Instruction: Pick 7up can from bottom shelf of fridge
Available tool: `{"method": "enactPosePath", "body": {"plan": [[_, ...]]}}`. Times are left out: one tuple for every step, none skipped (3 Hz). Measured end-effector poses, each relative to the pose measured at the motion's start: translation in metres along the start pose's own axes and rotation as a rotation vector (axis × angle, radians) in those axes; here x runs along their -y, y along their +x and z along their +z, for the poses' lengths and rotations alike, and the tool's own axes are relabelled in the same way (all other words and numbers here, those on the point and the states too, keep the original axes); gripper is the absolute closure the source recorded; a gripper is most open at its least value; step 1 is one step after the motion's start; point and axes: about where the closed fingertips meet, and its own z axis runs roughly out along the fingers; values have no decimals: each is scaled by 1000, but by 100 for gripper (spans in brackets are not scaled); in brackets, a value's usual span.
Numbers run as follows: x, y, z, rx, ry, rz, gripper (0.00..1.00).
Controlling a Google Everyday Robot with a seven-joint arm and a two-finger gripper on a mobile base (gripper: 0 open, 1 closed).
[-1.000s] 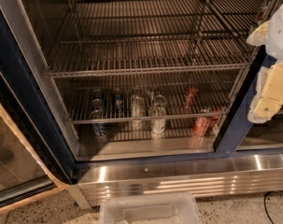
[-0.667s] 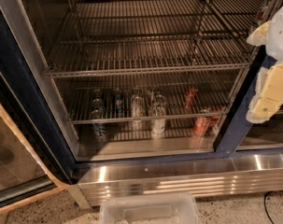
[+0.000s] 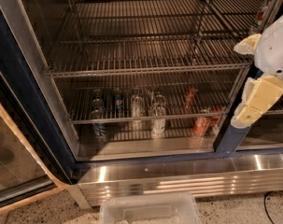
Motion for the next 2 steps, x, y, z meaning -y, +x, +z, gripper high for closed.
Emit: {"method": "enactPosePath", "body": {"plan": [[-7,-2,5,11,1,1,0],[-28,-11,17,75,13,24,0]]}}
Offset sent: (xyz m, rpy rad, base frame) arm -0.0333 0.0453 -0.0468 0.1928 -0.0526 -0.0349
